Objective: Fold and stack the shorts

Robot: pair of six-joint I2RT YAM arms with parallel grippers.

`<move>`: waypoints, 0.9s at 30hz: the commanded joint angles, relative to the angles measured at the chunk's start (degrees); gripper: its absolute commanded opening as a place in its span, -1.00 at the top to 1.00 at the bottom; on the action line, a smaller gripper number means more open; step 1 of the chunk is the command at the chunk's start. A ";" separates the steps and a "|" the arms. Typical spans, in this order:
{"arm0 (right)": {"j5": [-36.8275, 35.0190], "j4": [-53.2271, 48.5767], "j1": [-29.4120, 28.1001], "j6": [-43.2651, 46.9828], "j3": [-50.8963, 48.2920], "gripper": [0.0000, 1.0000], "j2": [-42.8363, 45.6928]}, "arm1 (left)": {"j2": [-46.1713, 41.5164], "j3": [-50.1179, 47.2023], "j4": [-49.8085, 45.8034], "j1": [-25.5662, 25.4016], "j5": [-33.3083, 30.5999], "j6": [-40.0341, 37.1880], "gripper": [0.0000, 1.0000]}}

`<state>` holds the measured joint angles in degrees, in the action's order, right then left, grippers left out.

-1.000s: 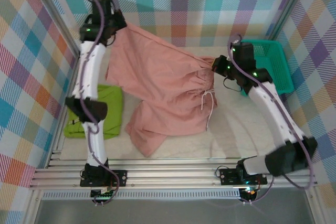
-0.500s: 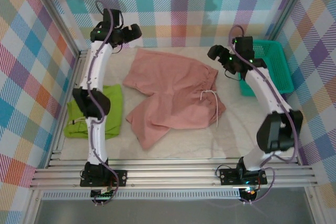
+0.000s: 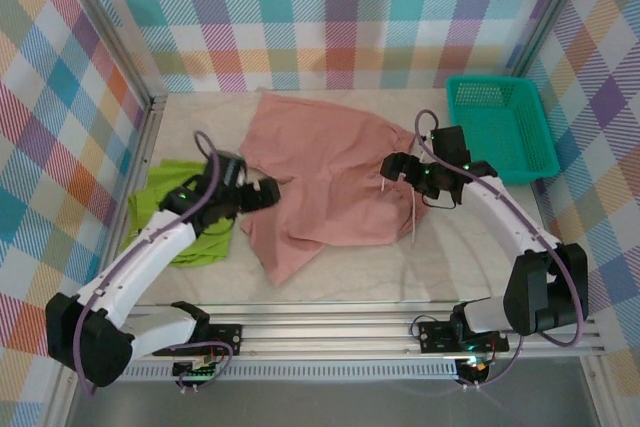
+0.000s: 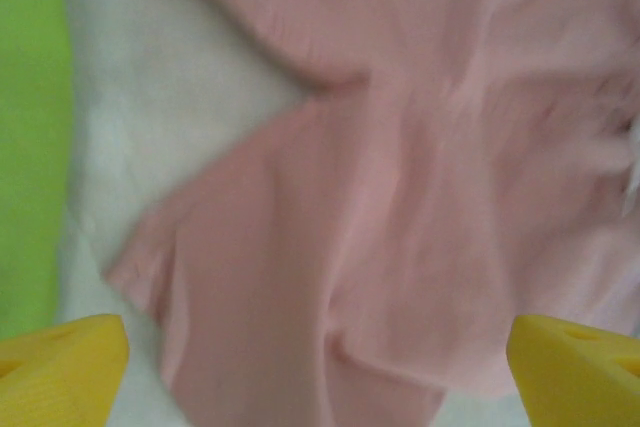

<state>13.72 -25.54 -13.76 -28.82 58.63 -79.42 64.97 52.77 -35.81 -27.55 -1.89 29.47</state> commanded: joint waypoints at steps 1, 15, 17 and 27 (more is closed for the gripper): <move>2.59 3.21 -1.43 1.69 2.91 -0.92 -4.29 | -2.48 -5.51 2.68 -5.78 -4.29 6.84 -0.92; 4.43 -0.66 -1.78 0.29 31.42 -0.91 -36.33 | 10.68 -7.27 6.19 -19.90 -3.95 7.74 -0.64; 4.09 -0.84 -1.79 0.34 32.69 -0.90 -38.06 | 12.92 -7.00 5.20 -20.44 -5.99 7.42 -0.45; -0.94 -1.73 -1.24 -0.48 37.30 -0.91 -44.80 | 15.78 1.42 -0.85 -20.66 -13.22 4.32 1.00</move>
<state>15.62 -25.76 -15.40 -28.69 93.60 -122.43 82.46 48.93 -32.49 -47.48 -10.00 35.81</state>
